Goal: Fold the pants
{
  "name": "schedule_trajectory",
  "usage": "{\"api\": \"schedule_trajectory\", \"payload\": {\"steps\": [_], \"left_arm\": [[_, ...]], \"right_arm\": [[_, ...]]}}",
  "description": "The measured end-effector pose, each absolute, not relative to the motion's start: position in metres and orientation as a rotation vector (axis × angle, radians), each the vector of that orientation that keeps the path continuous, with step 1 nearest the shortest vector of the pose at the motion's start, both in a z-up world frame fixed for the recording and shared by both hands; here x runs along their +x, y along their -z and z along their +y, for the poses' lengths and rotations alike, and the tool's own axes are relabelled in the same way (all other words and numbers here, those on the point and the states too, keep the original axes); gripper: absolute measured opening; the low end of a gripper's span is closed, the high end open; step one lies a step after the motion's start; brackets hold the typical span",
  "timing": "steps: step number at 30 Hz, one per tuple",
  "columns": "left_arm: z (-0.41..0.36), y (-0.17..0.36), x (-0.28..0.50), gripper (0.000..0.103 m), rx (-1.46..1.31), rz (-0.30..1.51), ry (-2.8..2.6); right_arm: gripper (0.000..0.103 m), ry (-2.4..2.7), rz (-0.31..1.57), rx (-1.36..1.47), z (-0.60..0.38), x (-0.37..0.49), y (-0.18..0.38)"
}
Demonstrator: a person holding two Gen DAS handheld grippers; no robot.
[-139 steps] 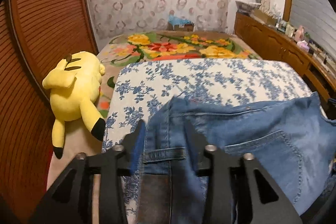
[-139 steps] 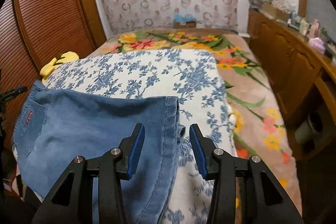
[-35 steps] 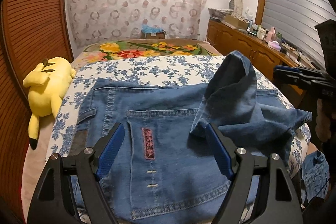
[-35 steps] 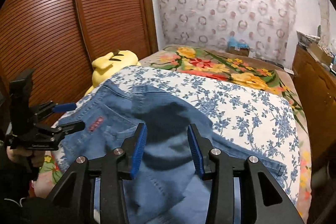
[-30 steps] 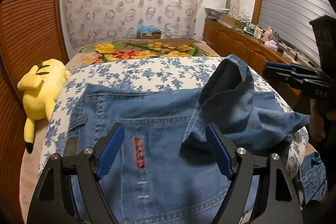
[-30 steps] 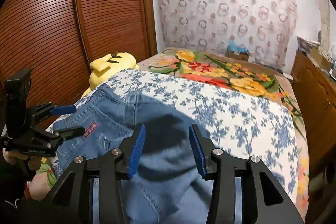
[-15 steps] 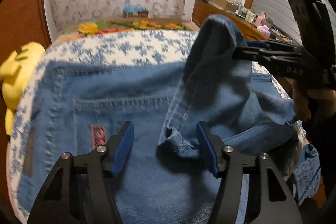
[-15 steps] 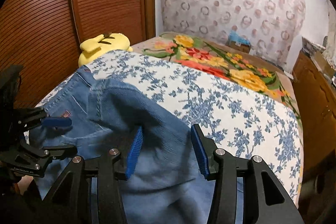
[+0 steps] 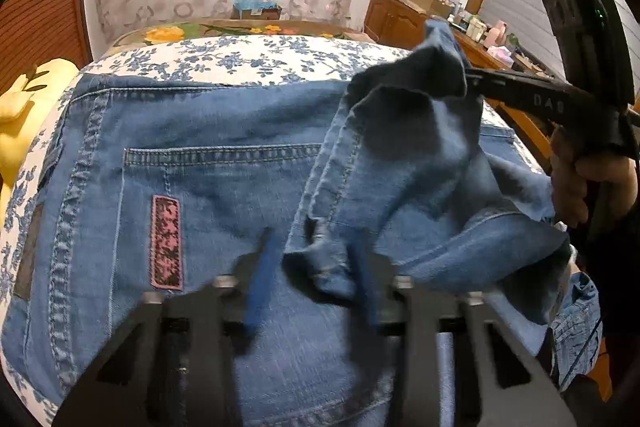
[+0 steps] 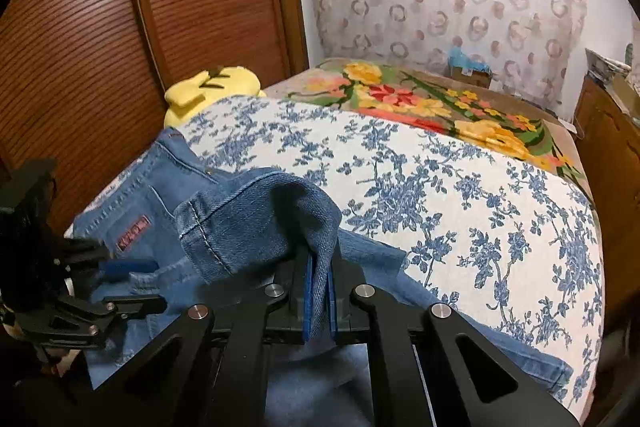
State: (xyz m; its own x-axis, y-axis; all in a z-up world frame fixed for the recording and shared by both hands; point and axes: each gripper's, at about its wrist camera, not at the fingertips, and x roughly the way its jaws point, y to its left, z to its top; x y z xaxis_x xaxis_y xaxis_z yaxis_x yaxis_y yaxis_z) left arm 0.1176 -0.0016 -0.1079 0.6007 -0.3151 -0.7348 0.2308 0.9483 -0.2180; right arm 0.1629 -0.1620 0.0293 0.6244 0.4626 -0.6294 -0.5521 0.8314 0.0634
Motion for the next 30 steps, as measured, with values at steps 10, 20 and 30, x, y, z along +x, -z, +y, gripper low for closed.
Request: {"api": "schedule_trajectory", "payload": {"steps": [10, 20, 30], "left_arm": [[0.021, 0.044, 0.075, 0.009, -0.149, 0.67, 0.333], [0.095, 0.005, 0.035, 0.009, -0.177, 0.576, 0.188], [0.144, 0.045, 0.028, 0.009, -0.218, 0.647, 0.092]], "right_arm": [[0.005, -0.634, 0.548, -0.115, -0.159, 0.138, -0.064], [0.005, -0.772, 0.514, -0.178, -0.083, 0.146, -0.084], [0.006, -0.805, 0.601, -0.269, -0.015, 0.182, -0.06]]}}
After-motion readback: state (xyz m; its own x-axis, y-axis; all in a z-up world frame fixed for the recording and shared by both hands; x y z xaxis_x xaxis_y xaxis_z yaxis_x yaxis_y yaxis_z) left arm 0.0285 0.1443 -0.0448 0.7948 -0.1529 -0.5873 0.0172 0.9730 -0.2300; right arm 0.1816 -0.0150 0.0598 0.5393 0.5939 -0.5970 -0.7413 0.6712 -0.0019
